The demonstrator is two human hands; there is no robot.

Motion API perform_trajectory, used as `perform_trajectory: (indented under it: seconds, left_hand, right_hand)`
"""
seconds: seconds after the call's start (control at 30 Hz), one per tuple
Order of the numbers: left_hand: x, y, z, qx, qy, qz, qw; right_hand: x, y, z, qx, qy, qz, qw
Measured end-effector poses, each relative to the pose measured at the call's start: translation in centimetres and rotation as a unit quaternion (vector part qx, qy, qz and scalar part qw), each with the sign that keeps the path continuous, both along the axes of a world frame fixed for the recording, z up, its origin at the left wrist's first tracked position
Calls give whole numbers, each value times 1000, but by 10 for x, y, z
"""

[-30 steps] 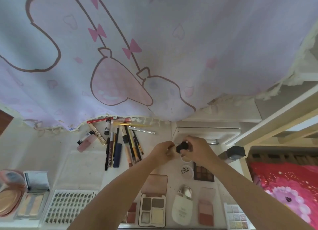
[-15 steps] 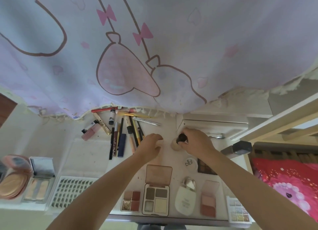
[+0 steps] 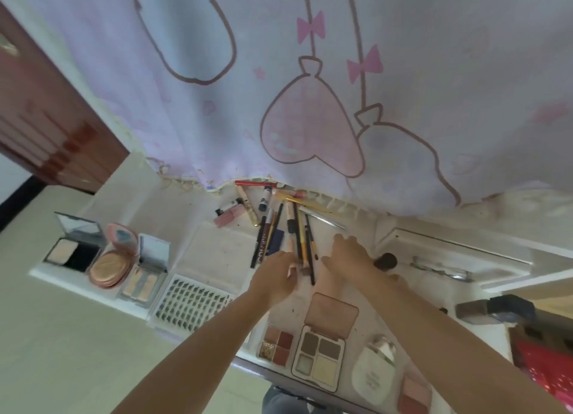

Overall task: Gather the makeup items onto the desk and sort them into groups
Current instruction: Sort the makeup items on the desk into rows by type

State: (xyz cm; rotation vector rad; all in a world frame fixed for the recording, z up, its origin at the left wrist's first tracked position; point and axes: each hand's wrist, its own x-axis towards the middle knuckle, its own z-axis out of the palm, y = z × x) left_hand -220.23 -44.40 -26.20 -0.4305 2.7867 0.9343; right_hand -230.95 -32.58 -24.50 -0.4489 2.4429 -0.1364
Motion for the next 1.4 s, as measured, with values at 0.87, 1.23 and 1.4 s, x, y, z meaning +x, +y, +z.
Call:
perform_trajectory:
  seconds: [0.87,1.23,1.4]
  left_hand:
    - [-67,42,118,-173,314,-86,930]
    - [-75,40,209,5,183,-171,968]
    - [-69,36,223,275,137,-117,945]
  right_hand:
    - [-32,46,156,-391,6,-240,888]
    - [-19,97,217,-412,228,63,880]
    - [-25,117,227,-519,121,32,845]
